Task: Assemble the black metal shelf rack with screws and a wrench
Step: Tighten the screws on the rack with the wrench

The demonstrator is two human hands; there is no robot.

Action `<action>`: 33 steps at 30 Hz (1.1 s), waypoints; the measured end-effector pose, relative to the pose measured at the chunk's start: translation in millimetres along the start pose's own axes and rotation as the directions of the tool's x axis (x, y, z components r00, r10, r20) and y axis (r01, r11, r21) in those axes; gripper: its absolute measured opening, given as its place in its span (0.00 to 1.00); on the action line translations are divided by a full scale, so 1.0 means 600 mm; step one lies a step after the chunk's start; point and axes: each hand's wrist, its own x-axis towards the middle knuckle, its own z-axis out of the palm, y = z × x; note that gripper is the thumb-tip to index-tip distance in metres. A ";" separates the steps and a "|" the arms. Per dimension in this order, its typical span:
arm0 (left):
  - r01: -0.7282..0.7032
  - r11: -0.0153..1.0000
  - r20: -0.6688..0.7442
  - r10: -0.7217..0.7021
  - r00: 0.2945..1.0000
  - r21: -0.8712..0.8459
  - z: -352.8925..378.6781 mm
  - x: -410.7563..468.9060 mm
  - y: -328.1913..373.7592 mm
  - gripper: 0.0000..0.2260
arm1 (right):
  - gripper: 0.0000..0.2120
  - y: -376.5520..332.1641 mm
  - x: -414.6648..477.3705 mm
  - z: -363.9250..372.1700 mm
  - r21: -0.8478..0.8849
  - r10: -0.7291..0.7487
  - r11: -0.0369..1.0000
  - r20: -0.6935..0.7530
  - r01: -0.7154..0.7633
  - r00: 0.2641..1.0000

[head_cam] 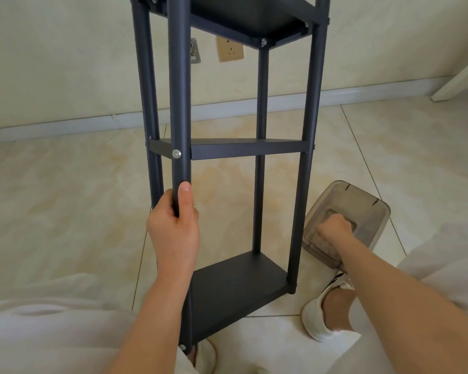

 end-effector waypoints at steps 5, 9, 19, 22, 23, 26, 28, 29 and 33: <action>-0.031 0.999 0.001 0.031 1.000 -0.011 0.002 0.004 -0.003 0.22 | 0.12 -0.097 -0.059 -0.052 0.499 -0.026 0.820 -0.457 0.281 0.889; -0.050 0.999 -0.001 0.050 0.999 0.012 0.001 0.004 -0.007 0.22 | 0.14 -0.183 -0.110 -0.110 0.583 -0.168 0.614 -0.563 0.533 0.809; -0.023 1.000 0.004 0.023 1.000 0.011 -0.014 -0.001 -0.013 0.23 | 0.16 -0.261 -0.124 -0.206 0.746 -0.372 0.425 -0.373 0.513 0.850; -0.017 1.000 0.033 0.017 0.999 -0.008 -0.027 0.000 -0.019 0.26 | 0.09 -0.268 -0.120 -0.225 0.826 -0.398 0.348 -0.299 0.444 0.868; -0.018 1.000 0.047 0.018 0.999 -0.003 -0.032 0.000 -0.021 0.28 | 0.12 -0.266 -0.119 -0.225 0.834 -0.392 0.338 -0.296 0.436 0.871; -0.016 0.999 0.070 0.013 0.997 0.035 -0.043 0.016 -0.012 0.31 | 0.17 -0.261 -0.127 -0.221 0.861 -0.345 0.288 -0.315 0.419 0.884; -0.062 0.994 0.052 0.058 0.997 0.088 -0.048 0.027 -0.004 0.28 | 0.17 -0.262 -0.134 -0.221 0.870 -0.337 0.280 -0.306 0.405 0.890; -0.077 0.990 0.036 0.073 0.997 0.116 -0.049 0.032 0.002 0.26 | 0.17 -0.263 -0.139 -0.221 0.872 -0.339 0.281 -0.300 0.400 0.892; -0.086 0.989 -0.033 0.091 0.995 0.124 -0.038 0.069 0.033 0.25 | 0.17 -0.268 -0.160 -0.213 0.876 -0.361 0.279 -0.284 0.394 0.888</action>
